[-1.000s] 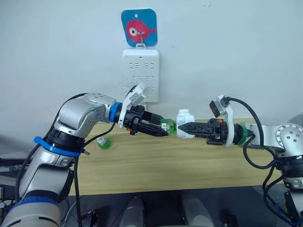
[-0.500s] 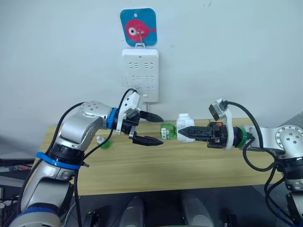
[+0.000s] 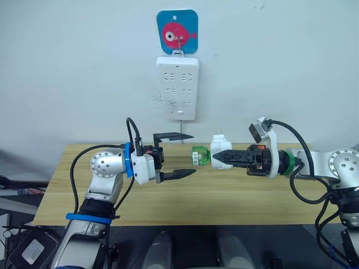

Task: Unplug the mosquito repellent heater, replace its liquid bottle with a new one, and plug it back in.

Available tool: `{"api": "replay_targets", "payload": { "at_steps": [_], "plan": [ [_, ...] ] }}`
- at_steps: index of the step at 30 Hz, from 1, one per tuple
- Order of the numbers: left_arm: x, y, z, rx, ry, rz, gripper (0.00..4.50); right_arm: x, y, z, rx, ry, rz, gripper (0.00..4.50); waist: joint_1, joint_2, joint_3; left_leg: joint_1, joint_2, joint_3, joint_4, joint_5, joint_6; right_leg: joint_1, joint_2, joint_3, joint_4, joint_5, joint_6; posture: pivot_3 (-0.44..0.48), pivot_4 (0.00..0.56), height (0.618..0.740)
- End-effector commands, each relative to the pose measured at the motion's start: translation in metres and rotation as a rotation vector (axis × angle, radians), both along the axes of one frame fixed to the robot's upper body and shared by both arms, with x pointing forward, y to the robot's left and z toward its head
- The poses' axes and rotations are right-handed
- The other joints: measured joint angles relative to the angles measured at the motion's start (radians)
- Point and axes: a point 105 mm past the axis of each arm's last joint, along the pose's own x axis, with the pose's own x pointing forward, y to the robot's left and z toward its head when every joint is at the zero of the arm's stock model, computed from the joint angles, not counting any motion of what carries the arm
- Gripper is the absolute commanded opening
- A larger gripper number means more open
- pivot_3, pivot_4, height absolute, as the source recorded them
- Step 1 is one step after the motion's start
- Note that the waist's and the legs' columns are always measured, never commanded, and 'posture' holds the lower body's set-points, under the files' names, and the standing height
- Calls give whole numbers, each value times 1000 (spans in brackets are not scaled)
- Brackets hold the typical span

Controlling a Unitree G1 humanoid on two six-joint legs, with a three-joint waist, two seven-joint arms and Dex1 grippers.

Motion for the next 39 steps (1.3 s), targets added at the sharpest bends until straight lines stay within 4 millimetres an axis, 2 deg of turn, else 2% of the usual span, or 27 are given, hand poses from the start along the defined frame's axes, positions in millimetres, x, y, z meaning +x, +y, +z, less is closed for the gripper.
{"api": "replay_targets", "payload": {
  "at_steps": [1, 2, 5, 11, 12, 17, 19, 20, 23, 24, 26, 32, 34, 39],
  "plan": [
    [0, -7, 1, -5, -53, -12, 4500, -4, 0, 13, 30, -46, 24, 3009, -3, 0, 0, 0, 0, 0, 0, 0, 0, 0, 0, 0, 0, 0, 0, -76, 202, 740],
    [1, -8, -1, 0, -56, -13, 4500, -4, 0, 14, 30, -46, 24, 3009, -5, 0, 0, 0, 0, 0, 0, 0, 0, 0, 1, 0, 0, 0, 0, -76, 202, 740],
    [3, -10, -4, 17, -66, -14, 3918, -3, 0, 14, 31, -48, 24, 3009, -13, 0, 0, 0, -1, 0, 0, 0, 0, 0, 1, 0, 0, 0, 0, -76, 202, 740],
    [3, -14, -3, 10, -59, -18, 2230, -3, 0, 15, 30, -49, 25, 3009, -19, 0, 0, 0, 0, 0, 0, 0, 0, 0, 2, 0, 0, 0, 0, -80, 204, 740],
    [3, -14, -1, 10, -58, -21, 2167, -3, 0, 15, 29, -49, 25, 3009, -19, 0, 0, 0, 0, 0, 0, 0, 0, 0, 2, 0, 0, 0, 0, -80, 204, 740],
    [4, -10, 0, 70, 32, -46, 2167, -3, 0, 15, 25, -50, 24, 3009, -20, 0, 0, 0, 0, -1, 0, 0, 0, 0, 2, 0, 0, 0, 0, -75, 207, 740],
    [8, -9, -5, 172, 204, -57, 2167, -3, 0, 15, 21, -51, 25, 3009, -21, 0, 0, 0, 0, -1, 0, 0, 0, 0, 2, 0, 0, 0, 0, -72, 206, 740],
    [10, -8, -7, 220, 334, -49, 2167, -3, 0, 15, 19, -51, 27, 3009, -22, 0, 0, 0, 0, -1, 0, 0, 0, 0, 2, 0, 1, 0, 0, -68, 206, 740],
    [18, 0, -3, 292, 943, 7, 2167, -4, 0, 14, 14, -53, 36, 3009, -22, 0, 0, 0, 0, -2, 0, 0, 1, 0, 2, -1, 1, 0, 0, -63, 204, 740],
    [17, 4, -1, 313, 1069, 9, 2167, -4, 1, 14, 13, -54, 39, 3009, -24, 0, 0, 0, -1, -3, 0, 0, 1, 0, 3, -2, 1, 0, 0, -63, 205, 740],
    [17, 9, 2, 344, 1197, 20, 2167, -4, 1, 14, 13, -54, 40, 3009, -32, 0, 0, 0, -1, -2, -1, 0, 1, 0, 3, -2, 1, 0, 0, -63, 204, 740],
    [23, 4, 10, 297, 1246, 41, 2167, -5, 2, 14, 17, -54, 38, 3009, -45, 0, 0, 0, 1, -3, -1, 0, 0, 0, 5, -3, 1, 0, 0, -72, 207, 740],
    [23, 5, 9, 288, 1213, 45, 2888, -6, 2, 13, 18, -51, 36, 3009, -46, 0, 0, 0, 1, -2, -1, 0, 0, 0, 5, -2, 1, 0, 0, -72, 207, 740],
    [20, 11, 2, 299, 1071, 61, 4369, -7, 1, 13, 20, -48, 35, 3009, -43, 0, 0, 1, 1, -2, -1, 0, 0, 0, 4, -1, 0, 0, 0, -68, 208, 740]
  ]
}}
